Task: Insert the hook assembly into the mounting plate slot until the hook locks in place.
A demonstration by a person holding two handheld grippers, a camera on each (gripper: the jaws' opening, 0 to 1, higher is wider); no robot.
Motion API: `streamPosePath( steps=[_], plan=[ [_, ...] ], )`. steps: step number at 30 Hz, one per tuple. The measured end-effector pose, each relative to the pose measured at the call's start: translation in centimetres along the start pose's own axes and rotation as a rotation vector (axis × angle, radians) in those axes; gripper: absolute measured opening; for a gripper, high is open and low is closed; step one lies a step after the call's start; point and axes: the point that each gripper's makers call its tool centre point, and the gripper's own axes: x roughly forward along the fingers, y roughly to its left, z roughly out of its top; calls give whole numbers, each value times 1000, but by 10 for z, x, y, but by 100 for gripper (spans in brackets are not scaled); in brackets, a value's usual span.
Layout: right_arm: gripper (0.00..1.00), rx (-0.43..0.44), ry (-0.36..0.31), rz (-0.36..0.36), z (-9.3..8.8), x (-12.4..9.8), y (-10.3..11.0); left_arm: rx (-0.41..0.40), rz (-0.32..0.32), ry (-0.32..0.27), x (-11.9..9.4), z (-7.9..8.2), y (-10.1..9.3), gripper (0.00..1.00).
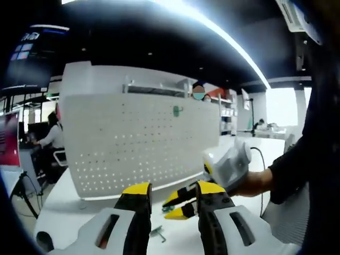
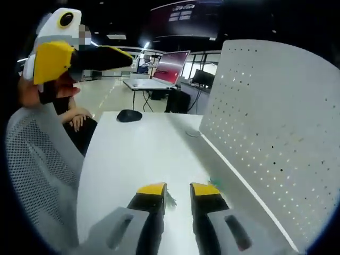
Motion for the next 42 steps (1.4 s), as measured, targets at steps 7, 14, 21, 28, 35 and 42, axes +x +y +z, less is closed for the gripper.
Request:
streamPosePath(
  steps=[7, 14, 21, 28, 35, 42],
  plan=[
    [16, -16, 41, 45, -9, 19, 5, -26, -1, -12, -3, 1, 6, 33],
    [13, -52, 81, 89, -16, 34, 16, -30, -18, -2, -3, -2, 3, 33],
    [9, -97, 114, 114, -23, 42, 20, -38, -38, 2, -2, -4, 1, 33],
    [7, -106, 145, 127, -29, 48, 20, -44, -52, 7, -1, -5, 2, 34],
    [5, -125, 168, 158, -31, 59, 26, -61, -52, 10, -2, -8, 7, 34],
    [4, -142, 190, 163, -34, 63, 28, -79, -61, 12, -2, -9, 10, 34]
  ],
)
